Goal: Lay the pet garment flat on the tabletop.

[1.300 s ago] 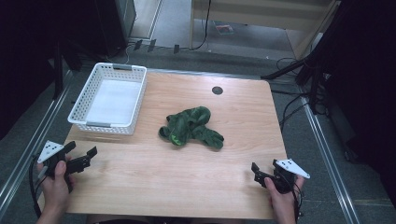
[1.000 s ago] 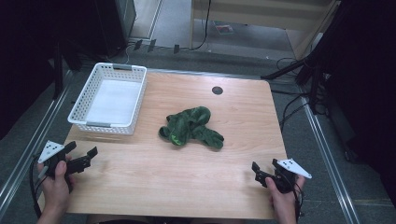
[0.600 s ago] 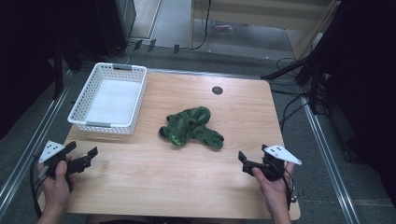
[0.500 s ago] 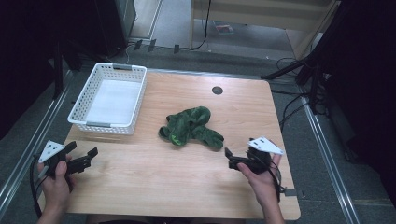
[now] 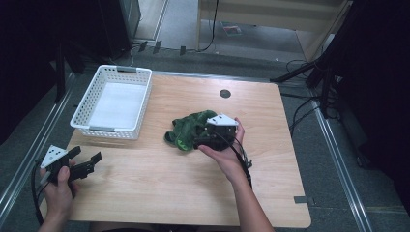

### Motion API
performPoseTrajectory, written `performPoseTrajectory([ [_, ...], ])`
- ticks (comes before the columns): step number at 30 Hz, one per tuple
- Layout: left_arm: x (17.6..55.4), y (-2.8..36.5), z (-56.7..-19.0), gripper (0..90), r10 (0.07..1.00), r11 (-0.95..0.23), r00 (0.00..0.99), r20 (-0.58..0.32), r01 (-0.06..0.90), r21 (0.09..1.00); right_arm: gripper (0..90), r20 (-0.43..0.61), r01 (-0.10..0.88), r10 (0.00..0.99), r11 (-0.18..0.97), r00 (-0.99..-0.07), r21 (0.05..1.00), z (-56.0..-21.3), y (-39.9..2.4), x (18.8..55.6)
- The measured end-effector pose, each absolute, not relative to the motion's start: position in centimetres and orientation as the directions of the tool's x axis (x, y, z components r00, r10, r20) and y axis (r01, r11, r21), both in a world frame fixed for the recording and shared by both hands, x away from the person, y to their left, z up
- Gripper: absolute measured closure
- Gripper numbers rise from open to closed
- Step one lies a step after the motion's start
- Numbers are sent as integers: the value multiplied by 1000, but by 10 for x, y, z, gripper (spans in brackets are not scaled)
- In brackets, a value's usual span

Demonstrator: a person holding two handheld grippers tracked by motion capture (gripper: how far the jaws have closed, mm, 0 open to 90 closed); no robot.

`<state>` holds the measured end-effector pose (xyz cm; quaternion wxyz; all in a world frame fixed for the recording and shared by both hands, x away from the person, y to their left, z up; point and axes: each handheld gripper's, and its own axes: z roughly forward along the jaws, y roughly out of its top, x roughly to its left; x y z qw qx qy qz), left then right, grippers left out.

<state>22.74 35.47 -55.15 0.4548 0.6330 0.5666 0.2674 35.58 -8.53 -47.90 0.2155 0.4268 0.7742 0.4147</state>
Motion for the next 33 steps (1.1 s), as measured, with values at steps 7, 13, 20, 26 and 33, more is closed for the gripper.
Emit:
performPoseTrajectory([
  [7,227,355,-552,127,960,62,214,-183,474,878,0,10,573,864,324,-503,753,-508,-66,394],
  [13,227,354,-551,127,961,57,212,-177,473,879,54,-3,617,864,361,-503,699,-537,-61,403],
  [20,227,349,-545,116,954,108,197,-227,479,871,296,-6,605,888,318,-459,730,-546,-67,396],
  [26,227,320,-526,117,949,68,248,-196,444,894,611,12,583,876,311,-482,750,-545,-74,394],
  [33,238,280,-503,117,913,60,342,-222,427,902,744,120,592,871,216,-476,776,-530,-88,389],
])
